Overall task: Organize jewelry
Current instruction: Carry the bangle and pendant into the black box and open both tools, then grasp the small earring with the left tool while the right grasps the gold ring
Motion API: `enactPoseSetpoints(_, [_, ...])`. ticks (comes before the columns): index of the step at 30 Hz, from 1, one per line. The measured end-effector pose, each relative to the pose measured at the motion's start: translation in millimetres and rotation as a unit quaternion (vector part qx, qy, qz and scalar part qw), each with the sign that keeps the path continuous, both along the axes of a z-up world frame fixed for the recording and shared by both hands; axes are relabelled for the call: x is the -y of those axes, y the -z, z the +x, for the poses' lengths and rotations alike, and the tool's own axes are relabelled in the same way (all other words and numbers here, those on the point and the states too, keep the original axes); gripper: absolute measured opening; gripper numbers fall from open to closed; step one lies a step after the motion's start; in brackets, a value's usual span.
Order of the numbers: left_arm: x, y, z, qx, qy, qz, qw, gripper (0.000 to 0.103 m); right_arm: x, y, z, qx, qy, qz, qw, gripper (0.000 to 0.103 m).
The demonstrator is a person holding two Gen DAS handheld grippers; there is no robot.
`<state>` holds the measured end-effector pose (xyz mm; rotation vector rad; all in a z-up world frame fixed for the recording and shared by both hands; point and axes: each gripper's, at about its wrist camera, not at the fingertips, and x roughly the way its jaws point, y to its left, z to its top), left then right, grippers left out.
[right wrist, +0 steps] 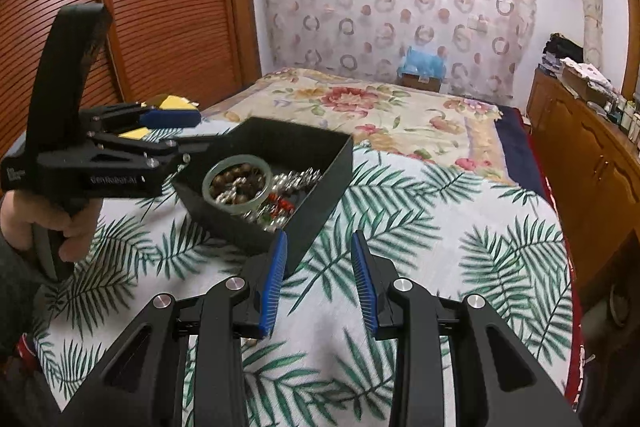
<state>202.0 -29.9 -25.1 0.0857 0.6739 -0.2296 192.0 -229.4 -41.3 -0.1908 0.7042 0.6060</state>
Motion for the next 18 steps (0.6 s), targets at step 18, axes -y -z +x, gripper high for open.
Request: enactPoseSetpoints(18, [7, 28, -60, -0.023, 0.042, 0.003, 0.9988, 0.078, -28, 48, -31, -0.064, -0.068, -0.049, 0.994, 0.036])
